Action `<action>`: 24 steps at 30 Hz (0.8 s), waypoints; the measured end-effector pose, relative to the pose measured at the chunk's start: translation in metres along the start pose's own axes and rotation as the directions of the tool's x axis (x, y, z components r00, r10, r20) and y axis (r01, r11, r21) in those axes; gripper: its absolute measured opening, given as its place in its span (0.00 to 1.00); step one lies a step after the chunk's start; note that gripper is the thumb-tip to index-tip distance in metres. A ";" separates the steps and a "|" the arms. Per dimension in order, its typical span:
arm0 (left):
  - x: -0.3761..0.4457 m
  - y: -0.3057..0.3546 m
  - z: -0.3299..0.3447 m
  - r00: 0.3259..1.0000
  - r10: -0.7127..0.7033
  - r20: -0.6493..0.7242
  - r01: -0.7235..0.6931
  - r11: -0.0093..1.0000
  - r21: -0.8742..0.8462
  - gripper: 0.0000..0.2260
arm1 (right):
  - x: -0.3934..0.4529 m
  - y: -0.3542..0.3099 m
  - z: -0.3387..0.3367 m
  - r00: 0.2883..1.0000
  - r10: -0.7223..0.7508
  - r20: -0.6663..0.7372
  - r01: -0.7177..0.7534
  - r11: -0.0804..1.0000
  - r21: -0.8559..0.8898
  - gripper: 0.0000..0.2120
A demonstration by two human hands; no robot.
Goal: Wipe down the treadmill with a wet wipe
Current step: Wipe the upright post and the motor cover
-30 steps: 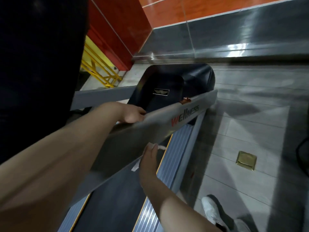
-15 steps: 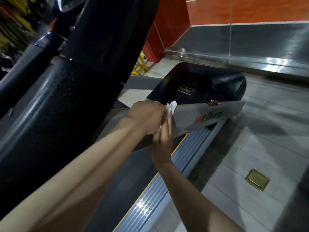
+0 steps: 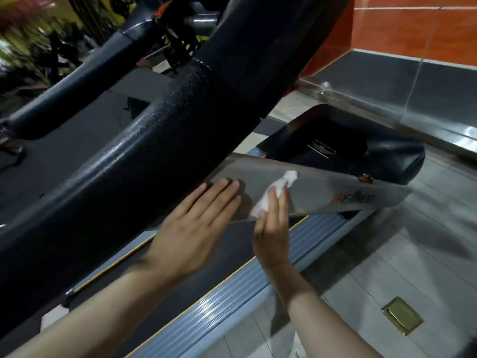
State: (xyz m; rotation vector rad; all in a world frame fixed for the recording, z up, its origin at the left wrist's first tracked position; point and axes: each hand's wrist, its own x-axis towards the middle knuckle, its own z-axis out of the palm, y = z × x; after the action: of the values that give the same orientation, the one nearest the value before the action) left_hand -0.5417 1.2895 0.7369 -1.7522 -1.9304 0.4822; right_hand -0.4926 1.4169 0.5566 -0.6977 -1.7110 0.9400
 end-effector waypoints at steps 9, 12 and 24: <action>-0.075 -0.021 0.006 0.995 0.060 -0.085 -0.066 0.996 -0.063 0.20 | 0.010 -0.033 0.001 0.824 -0.551 0.133 0.566 0.810 -0.151 0.25; -0.079 -0.020 -0.010 0.988 0.058 -0.142 -0.067 0.996 -0.059 0.17 | 0.012 -0.012 -0.007 0.964 -0.266 0.024 0.265 0.942 -0.205 0.25; -0.051 -0.039 -0.064 0.823 -0.432 -0.369 0.420 0.900 -0.118 0.22 | 0.020 -0.061 0.001 0.536 -0.794 0.288 0.841 0.533 -0.097 0.21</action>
State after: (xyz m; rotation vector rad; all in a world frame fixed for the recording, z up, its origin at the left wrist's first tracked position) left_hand -0.5343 1.2306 0.8049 -1.2471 -1.9535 -0.0580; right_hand -0.5010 1.4008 0.6178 0.1579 -2.0404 0.1208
